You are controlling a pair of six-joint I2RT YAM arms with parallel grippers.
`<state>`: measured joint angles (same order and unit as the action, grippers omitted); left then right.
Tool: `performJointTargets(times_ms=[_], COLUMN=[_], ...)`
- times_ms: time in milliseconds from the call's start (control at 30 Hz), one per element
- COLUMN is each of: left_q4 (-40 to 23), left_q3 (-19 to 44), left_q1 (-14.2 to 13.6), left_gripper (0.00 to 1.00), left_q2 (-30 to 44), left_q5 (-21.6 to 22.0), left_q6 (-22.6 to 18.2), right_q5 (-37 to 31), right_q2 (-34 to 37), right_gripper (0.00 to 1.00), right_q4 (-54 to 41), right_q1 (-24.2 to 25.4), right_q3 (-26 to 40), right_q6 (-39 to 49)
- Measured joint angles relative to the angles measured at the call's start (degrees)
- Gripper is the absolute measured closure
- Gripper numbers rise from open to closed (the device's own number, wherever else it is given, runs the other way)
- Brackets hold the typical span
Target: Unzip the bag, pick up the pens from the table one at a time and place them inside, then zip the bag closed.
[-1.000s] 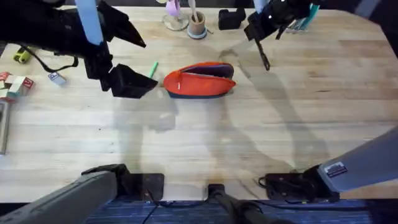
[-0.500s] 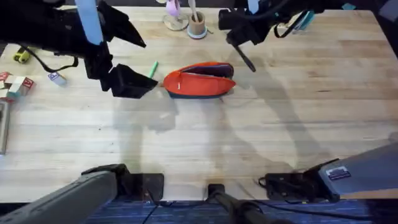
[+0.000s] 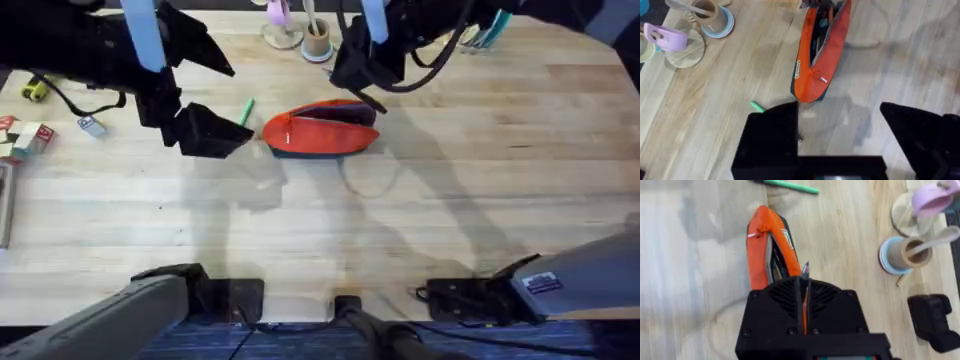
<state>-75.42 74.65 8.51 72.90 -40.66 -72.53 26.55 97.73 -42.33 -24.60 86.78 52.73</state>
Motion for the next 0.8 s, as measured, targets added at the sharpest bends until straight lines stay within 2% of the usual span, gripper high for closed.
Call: performJointTargets(times_ms=[800], left_q4=[0.0], left_q3=[0.0], left_q1=[0.0], left_gripper=[0.008], left_q2=[0.0], left_q5=[0.0], left_q6=[0.0], right_q5=[0.1], right_q2=[5.2], right_gripper=[0.970], right_q4=[-0.7], right_q1=[-2.2], right_q3=[0.0], right_q6=[2.8])
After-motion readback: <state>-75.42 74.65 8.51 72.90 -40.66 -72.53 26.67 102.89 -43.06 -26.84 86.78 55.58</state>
